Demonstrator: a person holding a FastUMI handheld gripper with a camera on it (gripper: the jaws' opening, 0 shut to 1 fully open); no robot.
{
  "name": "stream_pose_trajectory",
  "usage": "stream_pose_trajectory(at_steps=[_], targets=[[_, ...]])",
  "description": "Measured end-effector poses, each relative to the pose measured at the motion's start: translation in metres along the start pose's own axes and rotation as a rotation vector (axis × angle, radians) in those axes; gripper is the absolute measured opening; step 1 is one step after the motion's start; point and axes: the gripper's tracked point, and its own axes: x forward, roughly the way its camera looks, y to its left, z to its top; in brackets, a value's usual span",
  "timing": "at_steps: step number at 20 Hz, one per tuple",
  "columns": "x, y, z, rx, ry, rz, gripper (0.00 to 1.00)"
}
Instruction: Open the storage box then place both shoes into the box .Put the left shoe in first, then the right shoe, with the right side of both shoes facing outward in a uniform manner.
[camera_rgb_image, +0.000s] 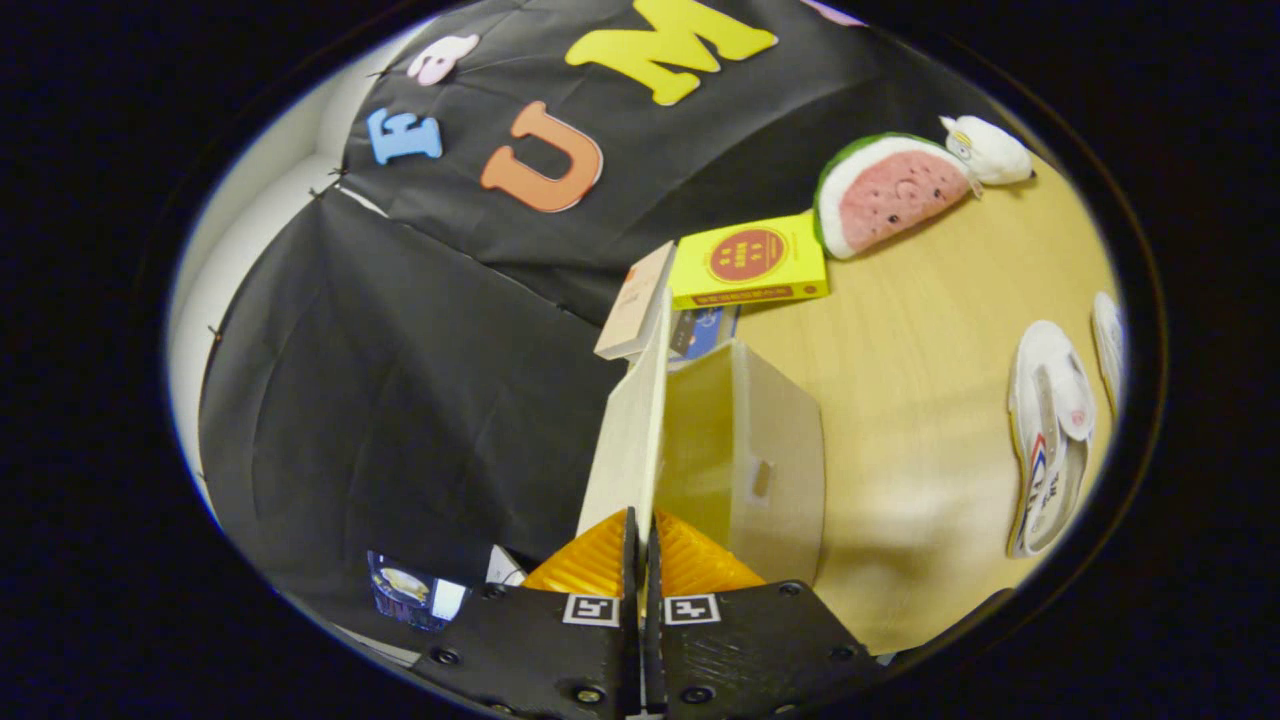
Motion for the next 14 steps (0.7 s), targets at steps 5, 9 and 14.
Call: stream_pose_trajectory(at_steps=[5,9,14], targets=[[0.006,0.068,0.002,-0.182,0.003,0.038,0.02],[0.029,0.124,-0.003,-0.289,0.003,0.075,0.02],[0.072,0.183,-0.017,-0.418,0.022,0.087,0.02]])
